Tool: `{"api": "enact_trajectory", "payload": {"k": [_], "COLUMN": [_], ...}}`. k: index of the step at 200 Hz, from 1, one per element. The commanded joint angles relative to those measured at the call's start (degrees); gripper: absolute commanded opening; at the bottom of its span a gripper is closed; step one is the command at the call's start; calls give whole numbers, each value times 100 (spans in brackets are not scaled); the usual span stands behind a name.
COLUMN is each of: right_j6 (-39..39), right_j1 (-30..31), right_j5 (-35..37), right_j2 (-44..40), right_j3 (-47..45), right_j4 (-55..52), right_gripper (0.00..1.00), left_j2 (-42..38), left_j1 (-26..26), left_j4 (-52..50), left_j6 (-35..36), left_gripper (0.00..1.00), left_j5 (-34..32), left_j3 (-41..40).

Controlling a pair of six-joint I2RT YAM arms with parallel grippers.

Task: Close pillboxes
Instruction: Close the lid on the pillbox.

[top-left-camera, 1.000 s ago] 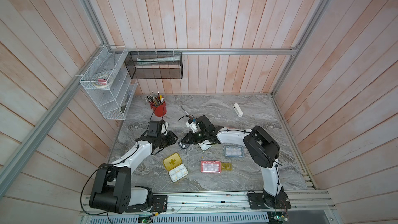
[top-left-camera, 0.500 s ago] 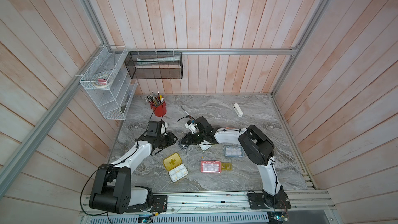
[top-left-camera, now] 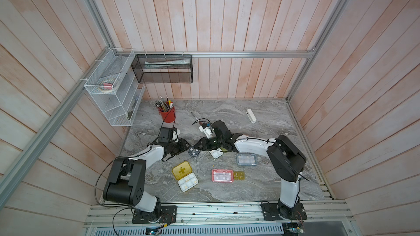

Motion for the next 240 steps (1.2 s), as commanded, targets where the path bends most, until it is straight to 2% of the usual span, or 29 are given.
{"api": "enact_trajectory", "payload": {"k": [1, 49, 138, 240], "right_j6": [20, -6, 3, 93], "right_j1": [-20, -36, -56, -53], "right_j5": [179, 319, 300, 244], "right_j2": [-354, -686, -546, -386], "right_j3": [-347, -727, -660, -699], "right_j4": [-20, -105, -96, 79], "right_gripper": [33, 40, 41, 42], "left_j2": [363, 660, 765, 135], "left_j1": [29, 28, 29, 25], "left_j4": [522, 551, 719, 720], "left_j6": [-62, -6, -32, -99], "left_gripper": [46, 46, 41, 40], "left_j5": [246, 211, 362, 524], "left_j3": [266, 416, 30, -491]}}
